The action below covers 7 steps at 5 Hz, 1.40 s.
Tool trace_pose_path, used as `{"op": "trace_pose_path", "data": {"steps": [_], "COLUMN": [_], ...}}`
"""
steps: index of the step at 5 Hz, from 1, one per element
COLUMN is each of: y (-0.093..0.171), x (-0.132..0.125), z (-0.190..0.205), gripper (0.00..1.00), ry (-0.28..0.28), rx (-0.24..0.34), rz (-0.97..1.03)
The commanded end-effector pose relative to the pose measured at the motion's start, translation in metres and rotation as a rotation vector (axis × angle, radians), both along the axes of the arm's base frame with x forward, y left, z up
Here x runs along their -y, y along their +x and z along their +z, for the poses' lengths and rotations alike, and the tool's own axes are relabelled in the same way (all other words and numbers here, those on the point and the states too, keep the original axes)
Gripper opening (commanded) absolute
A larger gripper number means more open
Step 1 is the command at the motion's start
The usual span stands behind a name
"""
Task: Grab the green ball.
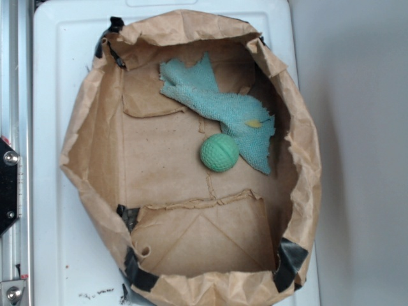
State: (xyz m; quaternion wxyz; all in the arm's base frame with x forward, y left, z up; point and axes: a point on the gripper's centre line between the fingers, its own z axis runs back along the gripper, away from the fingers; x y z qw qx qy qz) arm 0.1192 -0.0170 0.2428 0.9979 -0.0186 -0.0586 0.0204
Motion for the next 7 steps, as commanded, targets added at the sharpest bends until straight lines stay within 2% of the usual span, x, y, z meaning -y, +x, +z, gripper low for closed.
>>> {"op": "trace_pose_path", "data": {"steps": [1,3,4,6,7], "y": [0.000,0.076,0.095,0.155,0.173], "x": [0.000,0.012,0.012,0.000,-0.010], "z": [0.000,-0.019,-0.032,-0.076,-0.095], "gripper": [1.00,1.00,1.00,1.00,1.00], "ry": [0.000,-0.013,-0.011,-0.097,-0.103], "rx": [0.000,0.040,0.053,0.108,0.119], "rz": [0.000,0.126,0.161,0.439,0.563]}}
